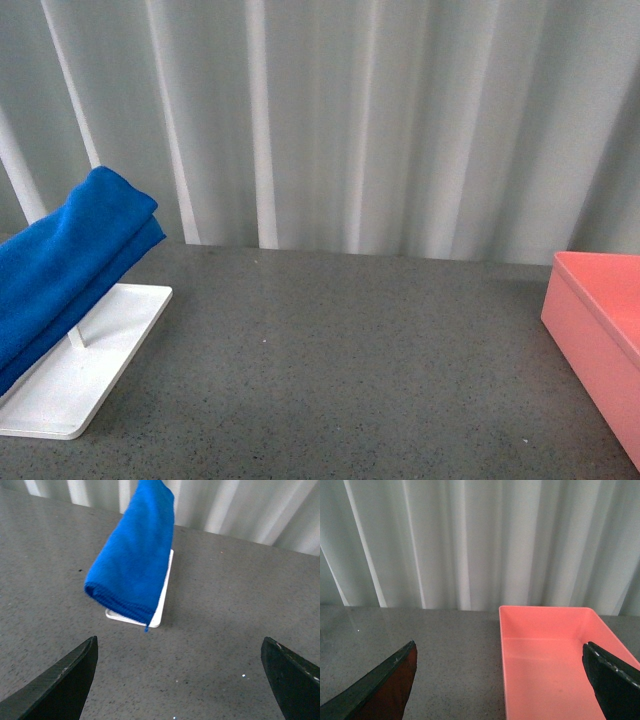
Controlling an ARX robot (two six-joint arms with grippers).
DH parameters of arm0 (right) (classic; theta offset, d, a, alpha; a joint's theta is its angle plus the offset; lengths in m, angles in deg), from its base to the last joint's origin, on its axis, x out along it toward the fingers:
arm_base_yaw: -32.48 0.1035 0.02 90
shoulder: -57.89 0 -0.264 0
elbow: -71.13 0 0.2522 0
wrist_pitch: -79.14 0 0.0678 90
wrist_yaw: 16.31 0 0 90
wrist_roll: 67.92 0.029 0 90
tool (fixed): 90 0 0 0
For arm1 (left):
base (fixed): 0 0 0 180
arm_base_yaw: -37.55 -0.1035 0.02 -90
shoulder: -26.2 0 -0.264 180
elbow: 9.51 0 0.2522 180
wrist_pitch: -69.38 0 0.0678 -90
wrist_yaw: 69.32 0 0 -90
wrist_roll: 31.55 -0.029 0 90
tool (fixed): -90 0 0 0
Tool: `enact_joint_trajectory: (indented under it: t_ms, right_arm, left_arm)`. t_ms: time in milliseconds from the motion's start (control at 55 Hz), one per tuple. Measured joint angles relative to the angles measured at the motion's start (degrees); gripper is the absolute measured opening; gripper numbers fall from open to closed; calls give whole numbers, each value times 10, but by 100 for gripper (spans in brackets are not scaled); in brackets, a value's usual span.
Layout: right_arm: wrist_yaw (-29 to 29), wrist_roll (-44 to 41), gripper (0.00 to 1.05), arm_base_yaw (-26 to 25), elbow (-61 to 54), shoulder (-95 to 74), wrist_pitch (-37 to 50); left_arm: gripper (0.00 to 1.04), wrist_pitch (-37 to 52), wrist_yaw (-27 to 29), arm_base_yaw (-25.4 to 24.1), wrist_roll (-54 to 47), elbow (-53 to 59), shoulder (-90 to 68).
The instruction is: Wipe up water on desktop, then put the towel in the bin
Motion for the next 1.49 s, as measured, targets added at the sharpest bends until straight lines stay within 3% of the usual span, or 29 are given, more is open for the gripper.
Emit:
enact_joint_trajectory:
  t_ms: [145,236,327,455,600,964,1236,1491]
  right_arm:
    - [0,0,98,0,0,0,0]
    - [0,0,98,0,0,0,0]
    - [0,0,98,0,0,0,0]
    - [0,0,98,0,0,0,0]
    - [0,0,98,0,0,0,0]
    - [0,0,98,0,0,0,0]
    - [0,0,98,0,0,0,0]
    - [0,0,98,0,0,0,0]
  left_arm:
    - [98,154,-56,-33,-12,-120,-237]
    - [98,182,-73,-42,-40,-223,-381]
    - [98,148,-74,-38,-80,-341,-534]
    - [98,64,-24,-41,-153,-561,-762]
    - [98,-25,1,-51,-192,-721,-903]
    - [98,-103,34,-82,-196,-885,-1024]
    - [98,-152,11,-81,-169,-920,-1070]
    - [98,-139,12,-74,-168,-919,-1087]
